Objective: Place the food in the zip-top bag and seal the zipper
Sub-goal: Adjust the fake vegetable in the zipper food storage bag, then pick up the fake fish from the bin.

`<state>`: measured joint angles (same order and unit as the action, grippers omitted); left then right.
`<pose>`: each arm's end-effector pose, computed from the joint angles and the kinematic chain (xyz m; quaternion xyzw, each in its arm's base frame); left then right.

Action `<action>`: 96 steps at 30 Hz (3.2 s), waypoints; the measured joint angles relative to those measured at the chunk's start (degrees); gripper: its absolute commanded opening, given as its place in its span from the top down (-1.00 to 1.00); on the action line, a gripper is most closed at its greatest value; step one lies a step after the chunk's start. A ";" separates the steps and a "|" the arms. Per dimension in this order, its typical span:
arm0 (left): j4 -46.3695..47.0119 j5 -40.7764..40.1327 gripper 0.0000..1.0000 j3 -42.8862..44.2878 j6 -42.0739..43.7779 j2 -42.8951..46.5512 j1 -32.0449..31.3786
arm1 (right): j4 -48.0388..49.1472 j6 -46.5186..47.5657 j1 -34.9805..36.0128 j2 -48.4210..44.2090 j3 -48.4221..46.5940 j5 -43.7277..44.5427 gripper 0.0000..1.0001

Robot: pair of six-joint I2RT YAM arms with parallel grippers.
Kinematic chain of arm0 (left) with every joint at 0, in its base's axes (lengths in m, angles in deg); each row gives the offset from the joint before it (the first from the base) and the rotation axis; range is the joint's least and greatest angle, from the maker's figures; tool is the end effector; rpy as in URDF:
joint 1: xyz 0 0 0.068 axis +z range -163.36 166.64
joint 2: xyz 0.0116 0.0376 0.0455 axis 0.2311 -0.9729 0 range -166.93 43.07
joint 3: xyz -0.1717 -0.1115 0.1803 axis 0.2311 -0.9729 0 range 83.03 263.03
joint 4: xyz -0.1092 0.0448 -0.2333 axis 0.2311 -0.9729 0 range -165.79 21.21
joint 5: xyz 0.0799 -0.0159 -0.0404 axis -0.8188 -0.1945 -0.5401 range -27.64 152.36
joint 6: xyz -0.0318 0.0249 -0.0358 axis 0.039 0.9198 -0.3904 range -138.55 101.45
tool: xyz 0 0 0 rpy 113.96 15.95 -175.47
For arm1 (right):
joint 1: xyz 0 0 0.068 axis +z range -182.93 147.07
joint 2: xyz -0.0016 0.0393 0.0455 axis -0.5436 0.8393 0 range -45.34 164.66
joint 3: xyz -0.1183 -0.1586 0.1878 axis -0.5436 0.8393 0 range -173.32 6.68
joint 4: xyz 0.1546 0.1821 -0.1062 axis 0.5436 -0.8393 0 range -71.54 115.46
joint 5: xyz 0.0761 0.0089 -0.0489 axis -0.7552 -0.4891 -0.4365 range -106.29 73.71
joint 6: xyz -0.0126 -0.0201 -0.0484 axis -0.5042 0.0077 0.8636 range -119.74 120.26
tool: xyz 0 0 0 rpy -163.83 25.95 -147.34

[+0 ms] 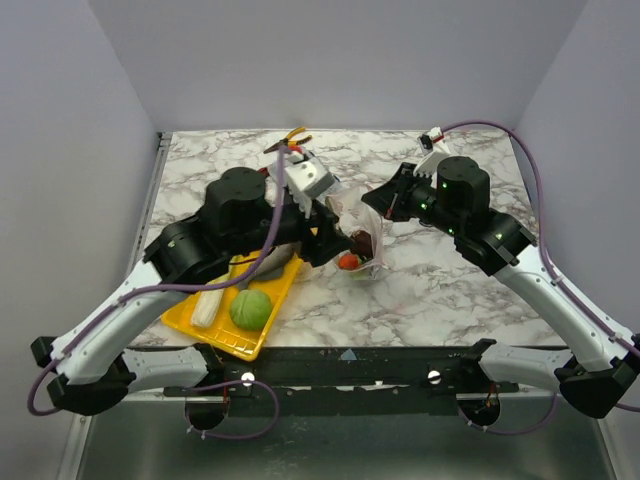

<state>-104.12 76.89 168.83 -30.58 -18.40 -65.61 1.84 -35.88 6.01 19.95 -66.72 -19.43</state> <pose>0.1147 -0.1628 0.4803 0.3387 0.6911 -0.4183 0.4824 0.1928 0.1582 0.4180 -0.0361 0.7951 0.3859 0.4665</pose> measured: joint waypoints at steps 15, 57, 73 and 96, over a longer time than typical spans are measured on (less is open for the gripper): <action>-16.09 -12.76 -0.01 5.42 -0.33 -15.21 -5.92 | 0.00 0.02 0.00 0.07 0.00 -0.33 0.99; -32.17 -21.75 1.00 9.49 3.74 -20.81 -9.40 | -0.02 0.04 0.00 1.18 0.00 -1.38 0.99; -35.08 -31.71 0.15 27.19 4.55 -29.22 -9.49 | 0.09 0.04 0.00 1.73 0.00 -2.14 0.99; -7.69 -18.12 -0.68 -11.74 -3.30 11.19 5.20 | 0.24 -0.22 0.00 1.97 0.44 -1.73 0.99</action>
<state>-111.82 58.77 157.09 -33.88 -7.21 -60.41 2.08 -36.10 6.01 21.92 -66.29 -21.16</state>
